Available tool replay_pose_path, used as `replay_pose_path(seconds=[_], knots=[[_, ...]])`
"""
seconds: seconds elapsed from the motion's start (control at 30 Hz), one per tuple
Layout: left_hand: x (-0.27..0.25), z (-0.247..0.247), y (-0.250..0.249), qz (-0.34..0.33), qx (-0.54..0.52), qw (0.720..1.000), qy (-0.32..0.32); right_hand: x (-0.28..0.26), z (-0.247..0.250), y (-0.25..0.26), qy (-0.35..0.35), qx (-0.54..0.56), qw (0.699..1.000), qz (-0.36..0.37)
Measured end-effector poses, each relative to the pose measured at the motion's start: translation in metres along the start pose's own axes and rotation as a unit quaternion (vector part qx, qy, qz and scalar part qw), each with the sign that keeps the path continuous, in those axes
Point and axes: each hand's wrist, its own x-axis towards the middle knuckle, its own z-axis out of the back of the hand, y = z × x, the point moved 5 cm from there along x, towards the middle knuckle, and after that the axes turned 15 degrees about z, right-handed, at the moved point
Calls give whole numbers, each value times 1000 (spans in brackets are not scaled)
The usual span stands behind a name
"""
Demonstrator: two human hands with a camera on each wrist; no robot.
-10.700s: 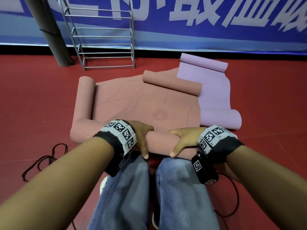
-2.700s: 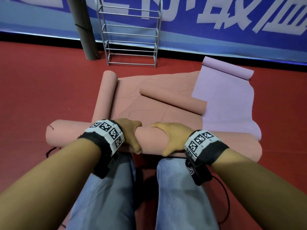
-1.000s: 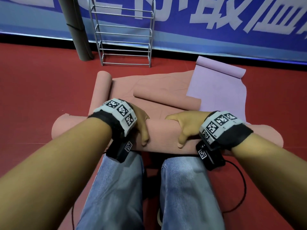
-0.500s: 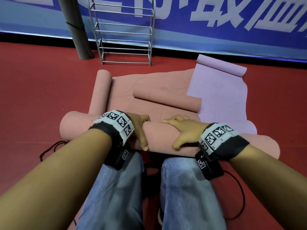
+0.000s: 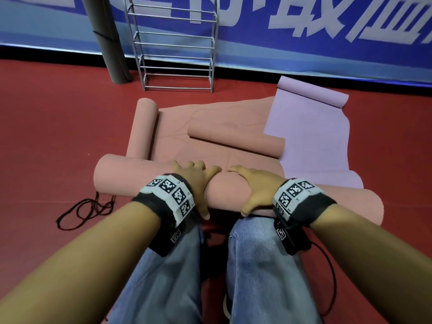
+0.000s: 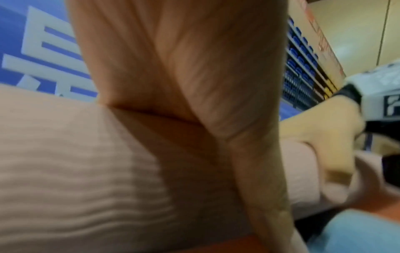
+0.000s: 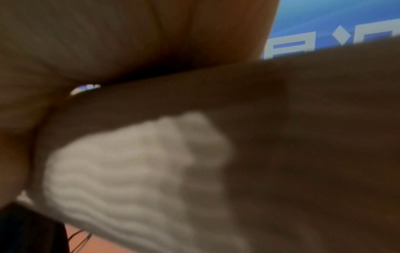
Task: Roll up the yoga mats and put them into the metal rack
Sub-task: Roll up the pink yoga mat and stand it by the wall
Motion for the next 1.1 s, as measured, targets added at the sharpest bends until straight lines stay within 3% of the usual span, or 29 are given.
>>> replay_pose_path(seconds=[0.13,0.37,0.73,0.8,0.93,0.97,1.0,1.1], knots=[[7,1,2,18,-14,1000,-3,-1,-2,-1,-43,-57,997,-2],[16,-1,3,26,-51,998,-16,-6,-16,10,-35,-132,989,-63],[2,16,5,14,-65,998,-19,-25,23,28,-68,-133,989,0],[-1,22,5,-13,-99,995,16,-31,32,29,-53,-113,992,12],[-10,24,1,-80,-217,939,253,-34,40,25,-1,-49,998,29],[-12,25,1,-79,-216,939,257,-32,39,23,6,-34,999,28],[-13,26,2,-72,-207,948,230,-31,36,20,11,-21,999,25],[-13,22,5,-42,-114,991,55,-24,26,10,33,25,999,14]])
